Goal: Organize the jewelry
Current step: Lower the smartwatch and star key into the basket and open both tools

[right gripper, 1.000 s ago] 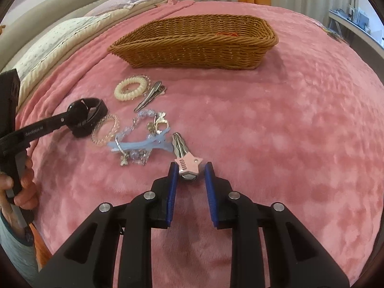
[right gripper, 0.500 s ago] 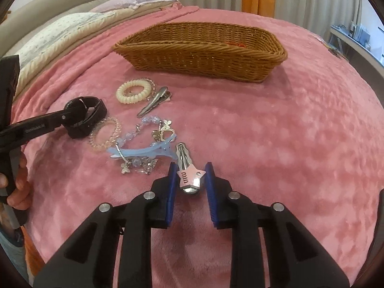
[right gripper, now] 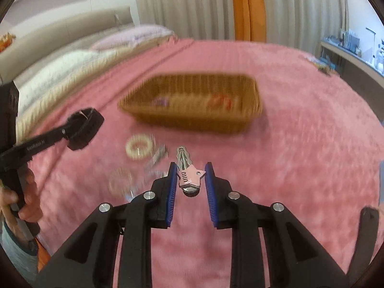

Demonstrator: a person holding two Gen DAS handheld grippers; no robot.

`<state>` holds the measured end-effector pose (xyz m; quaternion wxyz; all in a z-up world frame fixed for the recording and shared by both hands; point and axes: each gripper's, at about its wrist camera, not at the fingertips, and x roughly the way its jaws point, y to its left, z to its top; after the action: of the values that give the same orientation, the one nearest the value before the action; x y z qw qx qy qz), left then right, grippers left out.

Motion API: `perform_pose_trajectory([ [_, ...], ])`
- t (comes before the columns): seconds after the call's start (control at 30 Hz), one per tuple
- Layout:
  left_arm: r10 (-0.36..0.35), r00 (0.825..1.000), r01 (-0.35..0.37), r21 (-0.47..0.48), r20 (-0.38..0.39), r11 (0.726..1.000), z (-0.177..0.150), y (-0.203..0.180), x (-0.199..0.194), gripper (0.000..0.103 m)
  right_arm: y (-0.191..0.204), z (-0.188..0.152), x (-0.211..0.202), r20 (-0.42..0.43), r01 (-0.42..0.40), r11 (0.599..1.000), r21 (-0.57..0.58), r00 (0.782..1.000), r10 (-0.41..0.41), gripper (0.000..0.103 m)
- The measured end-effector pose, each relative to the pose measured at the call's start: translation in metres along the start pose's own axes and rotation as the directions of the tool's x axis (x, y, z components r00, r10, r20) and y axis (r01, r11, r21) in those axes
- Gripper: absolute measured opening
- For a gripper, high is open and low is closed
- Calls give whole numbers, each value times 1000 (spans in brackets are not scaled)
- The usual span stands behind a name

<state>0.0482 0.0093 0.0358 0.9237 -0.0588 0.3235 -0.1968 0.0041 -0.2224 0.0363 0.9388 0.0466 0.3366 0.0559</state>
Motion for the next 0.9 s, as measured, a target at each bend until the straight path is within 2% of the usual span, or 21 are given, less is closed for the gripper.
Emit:
perform_pose_trajectory([
  [0.2,-19,997,17,34,73,999,58,-19,6,13,-2,62,5,108,8,1000,4,994,-8,21],
  [0.33,-30,996,26,47,87,999,87,-30,26,13,-9,95,32,114,13,1000,18,993,-15,21],
  [0.43,-29,997,26,42,74,999,101,-33,52,13,-18,115,65,94,27,999,33,995,-30,21],
  [0.57,-11,1000,10,25,29,1000,108,-30,90,13,-31,125,108,30,34,997,62,999,-36,21],
  [0.7,20,999,-20,10,-41,1000,102,-22,132,13,-41,123,149,-48,45,997,63,998,-42,21],
  [0.9,37,992,-38,-4,-124,999,86,-11,167,13,-51,109,184,-147,44,996,79,989,-32,21],
])
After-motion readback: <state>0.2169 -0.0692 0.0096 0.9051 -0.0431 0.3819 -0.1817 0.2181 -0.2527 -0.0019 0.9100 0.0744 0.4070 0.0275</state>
